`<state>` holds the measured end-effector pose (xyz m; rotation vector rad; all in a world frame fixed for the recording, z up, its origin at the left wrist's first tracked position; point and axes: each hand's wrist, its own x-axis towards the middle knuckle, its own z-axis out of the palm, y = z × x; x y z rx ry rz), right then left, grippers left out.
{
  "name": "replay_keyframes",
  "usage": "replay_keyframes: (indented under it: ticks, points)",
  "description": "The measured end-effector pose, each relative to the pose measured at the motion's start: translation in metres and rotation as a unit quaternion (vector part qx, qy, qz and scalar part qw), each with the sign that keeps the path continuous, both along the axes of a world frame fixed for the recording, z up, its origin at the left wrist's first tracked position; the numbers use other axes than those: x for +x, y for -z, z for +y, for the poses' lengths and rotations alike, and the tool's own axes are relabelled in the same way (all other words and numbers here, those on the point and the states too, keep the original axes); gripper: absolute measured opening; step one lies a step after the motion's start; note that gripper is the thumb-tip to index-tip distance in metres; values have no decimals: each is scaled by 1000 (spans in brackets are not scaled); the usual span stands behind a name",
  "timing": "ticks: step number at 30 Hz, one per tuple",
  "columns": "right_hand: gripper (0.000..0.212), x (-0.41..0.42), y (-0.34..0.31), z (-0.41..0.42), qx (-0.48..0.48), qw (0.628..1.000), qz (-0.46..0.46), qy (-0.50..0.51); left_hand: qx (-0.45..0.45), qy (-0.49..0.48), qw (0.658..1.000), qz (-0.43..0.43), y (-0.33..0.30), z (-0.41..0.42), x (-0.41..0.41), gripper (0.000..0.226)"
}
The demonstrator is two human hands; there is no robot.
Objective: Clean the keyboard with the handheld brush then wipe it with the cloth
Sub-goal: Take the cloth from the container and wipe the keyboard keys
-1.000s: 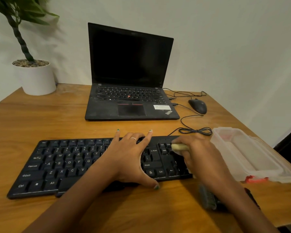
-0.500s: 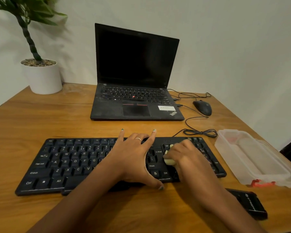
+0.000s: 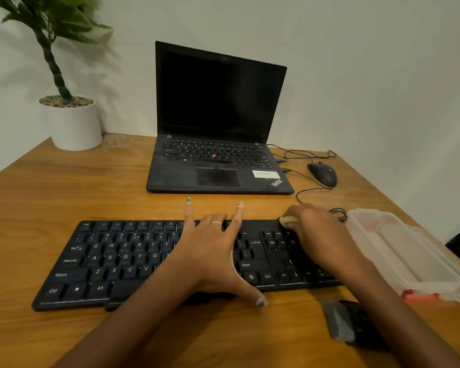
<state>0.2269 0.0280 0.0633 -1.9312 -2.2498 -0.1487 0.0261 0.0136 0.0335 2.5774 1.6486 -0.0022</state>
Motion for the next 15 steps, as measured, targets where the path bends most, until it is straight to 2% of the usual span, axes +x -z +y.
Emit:
replay_keyframes:
  ticks: [4,6,9,12,15]
  points:
    - [34,-35,17,-10,32,997,-14,-68,13,0,1000,3,0,0,1,148]
    - [38,-40,19,-11,6,994,0,-107,16,2,1000,6,0,0,1,148]
    - [35,-12,9,-2,-31,995,40,-86,17,5,1000,8,-1,0,0,147]
    - [35,0,3,5,-22,999,-21,-17,14,9,1000,9,0,0,-1,146]
    - [28,-30,15,-1,-2,997,-2,-76,20,6,1000,9,0,0,-1,147]
